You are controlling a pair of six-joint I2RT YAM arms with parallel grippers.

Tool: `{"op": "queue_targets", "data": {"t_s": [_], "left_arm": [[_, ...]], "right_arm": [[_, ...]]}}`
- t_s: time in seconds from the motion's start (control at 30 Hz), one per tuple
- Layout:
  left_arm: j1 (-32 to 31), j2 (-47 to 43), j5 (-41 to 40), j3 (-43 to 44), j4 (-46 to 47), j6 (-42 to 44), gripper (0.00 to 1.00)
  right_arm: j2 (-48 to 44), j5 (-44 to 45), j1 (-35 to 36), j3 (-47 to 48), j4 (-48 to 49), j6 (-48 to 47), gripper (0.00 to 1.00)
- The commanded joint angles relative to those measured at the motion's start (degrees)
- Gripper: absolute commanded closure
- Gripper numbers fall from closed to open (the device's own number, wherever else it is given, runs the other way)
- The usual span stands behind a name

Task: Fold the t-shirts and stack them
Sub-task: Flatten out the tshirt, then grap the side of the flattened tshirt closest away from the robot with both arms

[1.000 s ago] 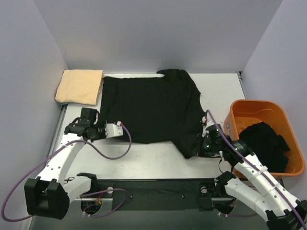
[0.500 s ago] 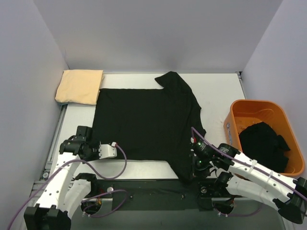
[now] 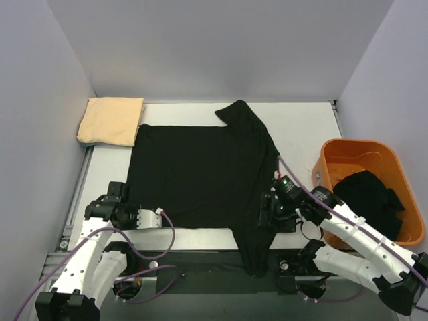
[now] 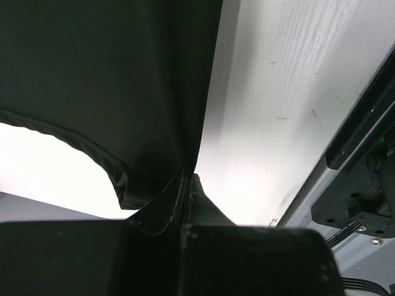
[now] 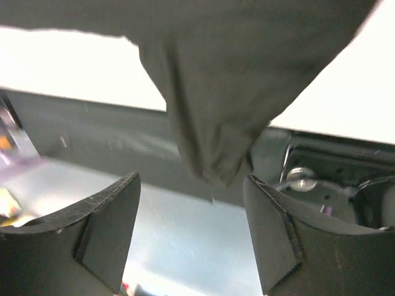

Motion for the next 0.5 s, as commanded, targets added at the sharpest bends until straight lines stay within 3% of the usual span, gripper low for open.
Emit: {"op": "queue_targets", "data": {"t_s": [0.0, 0.2, 0.37, 0.43, 0.47], "left_arm": [[0.3, 1.0, -0.7, 1.1, 0.7, 0.3, 1.00], [0.1, -0.3, -0.2, 2.1, 2.0, -0.7, 1.00], [0.1, 0.3, 0.0, 1.8, 4.1, -2.7, 1.00], [0.1, 0.7, 0.4, 2.2, 4.5, -3.4, 1.00], [0.1, 0.7, 0.7, 2.4, 4.8, -4.0, 1.00]], "right_arm": [[4.0, 13.2, -14.7, 2.0, -3.4, -2.5, 0.39], [11.9, 14.9, -23.2, -5.2, 6.2, -7.8, 0.35], [17.3, 7.7, -25.2, -12.2, 19.1, -5.5, 0.37], [20.0, 6.5, -27.1, -14.3, 23.2, -4.9, 0.48], [21.4, 6.2, -27.7, -15.1, 25.4, -4.8, 0.61]]}}
